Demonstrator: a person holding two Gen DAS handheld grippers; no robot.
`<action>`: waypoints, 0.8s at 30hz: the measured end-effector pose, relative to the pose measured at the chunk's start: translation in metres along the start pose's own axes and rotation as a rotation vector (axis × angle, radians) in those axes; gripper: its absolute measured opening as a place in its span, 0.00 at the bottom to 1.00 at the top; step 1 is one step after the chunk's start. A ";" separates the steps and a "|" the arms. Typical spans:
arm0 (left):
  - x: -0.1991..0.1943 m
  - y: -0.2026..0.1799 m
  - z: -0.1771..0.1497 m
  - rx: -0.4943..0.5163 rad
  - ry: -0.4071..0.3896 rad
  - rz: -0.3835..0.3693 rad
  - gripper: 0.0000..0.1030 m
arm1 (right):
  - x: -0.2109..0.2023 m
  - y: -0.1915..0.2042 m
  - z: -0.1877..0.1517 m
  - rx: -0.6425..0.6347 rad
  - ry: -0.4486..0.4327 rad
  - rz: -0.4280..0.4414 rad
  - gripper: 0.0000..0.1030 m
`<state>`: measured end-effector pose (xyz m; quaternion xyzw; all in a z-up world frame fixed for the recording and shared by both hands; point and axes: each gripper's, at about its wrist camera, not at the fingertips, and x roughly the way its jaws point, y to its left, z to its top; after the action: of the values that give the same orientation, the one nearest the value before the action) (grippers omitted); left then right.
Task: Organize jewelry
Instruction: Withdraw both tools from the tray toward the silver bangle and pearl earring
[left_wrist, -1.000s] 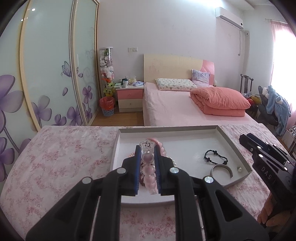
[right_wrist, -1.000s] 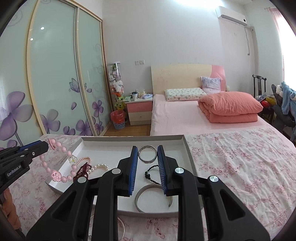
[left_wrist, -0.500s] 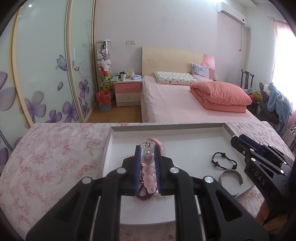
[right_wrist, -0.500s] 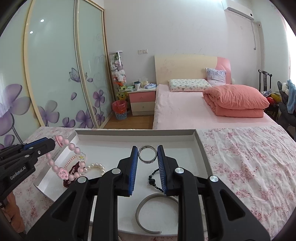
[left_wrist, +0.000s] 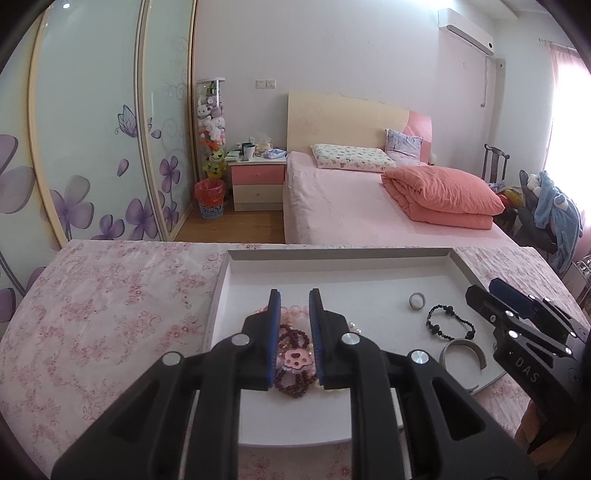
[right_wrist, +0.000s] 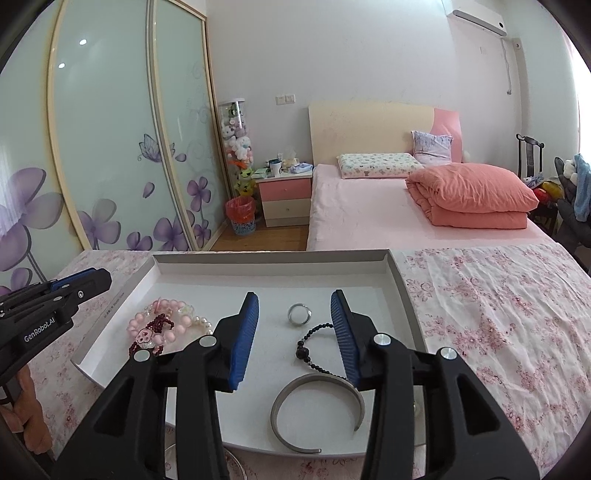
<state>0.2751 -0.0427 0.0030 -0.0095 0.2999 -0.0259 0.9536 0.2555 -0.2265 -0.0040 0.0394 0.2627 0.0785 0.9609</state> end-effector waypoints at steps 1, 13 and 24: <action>-0.001 0.000 -0.001 0.000 0.001 0.002 0.17 | 0.000 -0.001 0.000 -0.001 0.000 0.000 0.41; -0.019 0.006 -0.015 -0.005 0.007 0.025 0.21 | -0.017 -0.004 -0.013 -0.011 0.014 -0.007 0.41; -0.032 0.014 -0.032 -0.006 0.019 0.039 0.24 | -0.034 0.001 -0.043 -0.064 0.125 0.030 0.41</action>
<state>0.2316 -0.0271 -0.0052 -0.0062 0.3093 -0.0067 0.9509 0.2041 -0.2295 -0.0240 0.0076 0.3187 0.1038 0.9421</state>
